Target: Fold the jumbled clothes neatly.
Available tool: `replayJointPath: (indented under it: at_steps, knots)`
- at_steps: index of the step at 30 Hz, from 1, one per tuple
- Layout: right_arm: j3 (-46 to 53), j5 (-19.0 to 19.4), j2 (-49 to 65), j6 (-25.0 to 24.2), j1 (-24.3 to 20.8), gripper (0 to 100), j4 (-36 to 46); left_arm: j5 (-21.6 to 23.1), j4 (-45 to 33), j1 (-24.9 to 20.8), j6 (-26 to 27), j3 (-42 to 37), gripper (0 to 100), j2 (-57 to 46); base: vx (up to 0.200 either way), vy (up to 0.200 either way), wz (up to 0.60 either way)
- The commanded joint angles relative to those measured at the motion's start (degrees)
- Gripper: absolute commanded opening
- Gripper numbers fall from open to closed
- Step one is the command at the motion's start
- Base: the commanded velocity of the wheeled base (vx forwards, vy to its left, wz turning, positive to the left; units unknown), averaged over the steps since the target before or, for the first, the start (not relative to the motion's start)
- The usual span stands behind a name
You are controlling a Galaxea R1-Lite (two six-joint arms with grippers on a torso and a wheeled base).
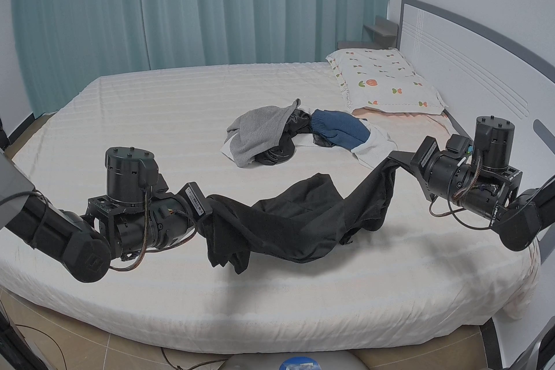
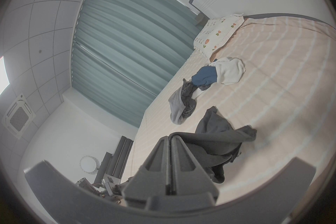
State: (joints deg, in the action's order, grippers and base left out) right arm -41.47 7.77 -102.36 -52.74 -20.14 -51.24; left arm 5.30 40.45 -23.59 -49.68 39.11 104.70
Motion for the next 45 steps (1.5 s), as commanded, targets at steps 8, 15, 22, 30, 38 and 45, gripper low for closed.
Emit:
replayJointPath:
  at_steps: [8,15,22,30,38,45]
  knots:
    - [-0.1,-0.47,-1.35,0.18,0.01,0,0.0,-0.29,-0.46,0.91,-3.15,1.41,0,-0.2,0.0,0.05,0.0]
    - [-0.54,-1.0,-1.17,0.27,0.01,0,0.17,-0.21,-0.11,1.09,-3.23,1.06,0,-1.87,0.0,0.2,0.0]
    - [-0.98,-3.02,-0.99,0.44,0.01,0,0.0,-0.21,-0.19,1.53,-3.15,0.79,0,-4.51,0.0,0.2,0.0]
    - [-0.98,-2.84,-0.03,0.35,0.19,0,-0.09,0.06,-0.37,2.85,-2.97,0.79,0,-5.21,0.0,0.2,0.0]
    - [-1.68,-3.02,-0.03,0.18,0.54,0,-0.27,-0.03,-0.46,3.02,-2.97,0.62,0,-6.44,0.0,0.2,0.0]
    - [-1.59,-2.93,0.06,0.18,1.24,0,-0.27,-0.03,-0.55,3.02,-2.97,0.36,0,-6.79,0.0,0.2,0.0]
